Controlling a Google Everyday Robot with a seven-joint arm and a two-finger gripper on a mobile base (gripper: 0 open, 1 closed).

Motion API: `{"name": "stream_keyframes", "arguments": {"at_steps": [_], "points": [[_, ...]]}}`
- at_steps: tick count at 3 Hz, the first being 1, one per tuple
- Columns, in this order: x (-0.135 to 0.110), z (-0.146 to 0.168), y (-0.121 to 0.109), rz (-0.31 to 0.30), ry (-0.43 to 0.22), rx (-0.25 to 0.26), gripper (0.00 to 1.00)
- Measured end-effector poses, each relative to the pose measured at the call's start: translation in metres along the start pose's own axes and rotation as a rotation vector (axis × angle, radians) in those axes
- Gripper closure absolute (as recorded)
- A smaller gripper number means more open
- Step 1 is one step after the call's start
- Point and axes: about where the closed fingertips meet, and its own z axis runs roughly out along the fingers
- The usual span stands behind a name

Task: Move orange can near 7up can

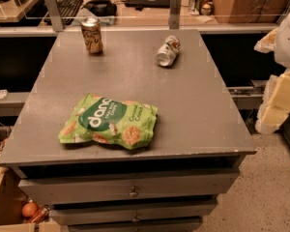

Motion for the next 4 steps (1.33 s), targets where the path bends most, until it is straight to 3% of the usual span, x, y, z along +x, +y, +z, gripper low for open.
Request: {"name": "stream_keyframes", "arguments": {"at_steps": [1, 3, 4], "points": [[-0.001, -0.001, -0.001, -0.001, -0.003, 0.003, 0.0], [-0.113, 0.06, -0.096, -0.044, -0.237, 0.037, 0.0], [-0.193, 0.093, -0.139, -0.026, -0.379, 0.036, 0.0]]}}
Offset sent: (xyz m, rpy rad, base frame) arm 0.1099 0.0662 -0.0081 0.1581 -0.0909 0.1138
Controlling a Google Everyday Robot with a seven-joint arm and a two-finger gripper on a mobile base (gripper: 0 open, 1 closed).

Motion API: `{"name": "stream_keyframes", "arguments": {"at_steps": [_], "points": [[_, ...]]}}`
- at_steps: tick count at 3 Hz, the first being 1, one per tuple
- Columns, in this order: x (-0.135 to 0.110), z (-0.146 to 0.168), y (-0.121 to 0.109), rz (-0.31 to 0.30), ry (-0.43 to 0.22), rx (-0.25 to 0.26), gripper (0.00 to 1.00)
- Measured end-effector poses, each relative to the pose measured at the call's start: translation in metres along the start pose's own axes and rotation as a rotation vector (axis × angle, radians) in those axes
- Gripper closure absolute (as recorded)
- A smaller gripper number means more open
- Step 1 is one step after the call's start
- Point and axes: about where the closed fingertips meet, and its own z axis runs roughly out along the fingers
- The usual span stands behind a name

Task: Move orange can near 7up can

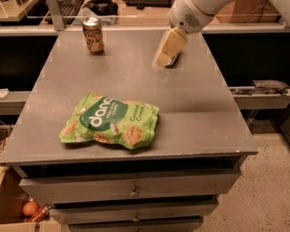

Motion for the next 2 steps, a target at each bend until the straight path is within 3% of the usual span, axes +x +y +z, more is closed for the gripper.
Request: {"name": "stream_keyframes", "arguments": {"at_steps": [1, 2], "points": [[-0.0645, 0.0542, -0.0259, 0.008, -0.131, 0.019, 0.0], [-0.0638, 0.0539, -0.0253, 0.008, -0.129, 0.017, 0.0]]}}
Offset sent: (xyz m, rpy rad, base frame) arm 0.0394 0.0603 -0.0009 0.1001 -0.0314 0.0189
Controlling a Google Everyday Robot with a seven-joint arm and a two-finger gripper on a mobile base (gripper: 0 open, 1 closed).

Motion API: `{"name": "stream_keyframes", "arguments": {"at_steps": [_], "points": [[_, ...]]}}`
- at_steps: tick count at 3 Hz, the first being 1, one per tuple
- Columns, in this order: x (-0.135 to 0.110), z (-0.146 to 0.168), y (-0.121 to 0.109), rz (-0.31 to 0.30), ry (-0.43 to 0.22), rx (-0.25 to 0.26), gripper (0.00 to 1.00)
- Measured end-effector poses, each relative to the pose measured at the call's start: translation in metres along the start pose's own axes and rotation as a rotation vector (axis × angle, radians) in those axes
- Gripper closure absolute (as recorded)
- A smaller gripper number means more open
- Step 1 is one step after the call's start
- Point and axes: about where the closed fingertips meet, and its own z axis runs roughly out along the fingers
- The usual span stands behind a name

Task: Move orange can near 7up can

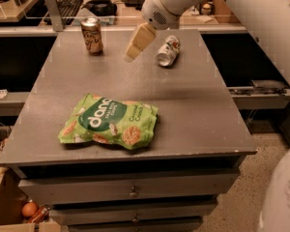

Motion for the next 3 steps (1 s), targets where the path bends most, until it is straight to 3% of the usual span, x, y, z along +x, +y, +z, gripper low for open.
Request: {"name": "stream_keyframes", "arguments": {"at_steps": [1, 2, 3], "points": [[-0.012, 0.007, -0.002, -0.004, -0.053, -0.003, 0.0], [-0.036, 0.037, -0.012, 0.015, -0.139, 0.009, 0.0], [-0.056, 0.076, -0.035, 0.024, -0.189, 0.049, 0.0]]}}
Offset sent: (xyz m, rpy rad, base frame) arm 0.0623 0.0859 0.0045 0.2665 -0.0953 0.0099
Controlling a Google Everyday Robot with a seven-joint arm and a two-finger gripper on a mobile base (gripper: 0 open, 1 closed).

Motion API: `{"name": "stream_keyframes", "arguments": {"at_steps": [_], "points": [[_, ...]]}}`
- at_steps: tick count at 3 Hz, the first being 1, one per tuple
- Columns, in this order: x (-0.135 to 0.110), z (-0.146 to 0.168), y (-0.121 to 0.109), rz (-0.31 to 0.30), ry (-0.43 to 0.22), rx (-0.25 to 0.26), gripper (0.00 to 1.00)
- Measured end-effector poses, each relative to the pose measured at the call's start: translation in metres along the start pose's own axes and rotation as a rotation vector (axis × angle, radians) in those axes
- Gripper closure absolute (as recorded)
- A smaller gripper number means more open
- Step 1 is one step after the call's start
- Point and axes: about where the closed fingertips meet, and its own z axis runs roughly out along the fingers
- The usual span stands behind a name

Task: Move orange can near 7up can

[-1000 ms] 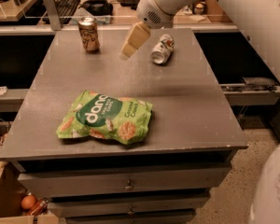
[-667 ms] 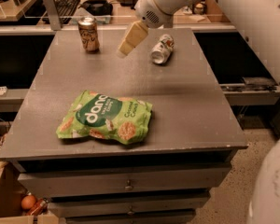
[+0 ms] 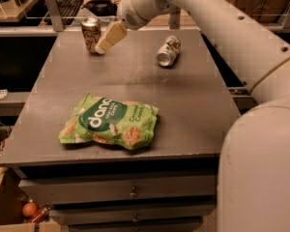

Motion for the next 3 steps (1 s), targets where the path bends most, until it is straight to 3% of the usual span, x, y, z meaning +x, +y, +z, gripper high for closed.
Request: {"name": "stream_keyframes", "arguments": {"at_steps": [1, 2, 3], "points": [[-0.006, 0.055, -0.026, 0.065, -0.056, 0.04, 0.0], [-0.01, 0.085, -0.034, 0.109, -0.09, 0.044, 0.0], [-0.01, 0.11, -0.044, 0.154, -0.105, 0.052, 0.07]]}}
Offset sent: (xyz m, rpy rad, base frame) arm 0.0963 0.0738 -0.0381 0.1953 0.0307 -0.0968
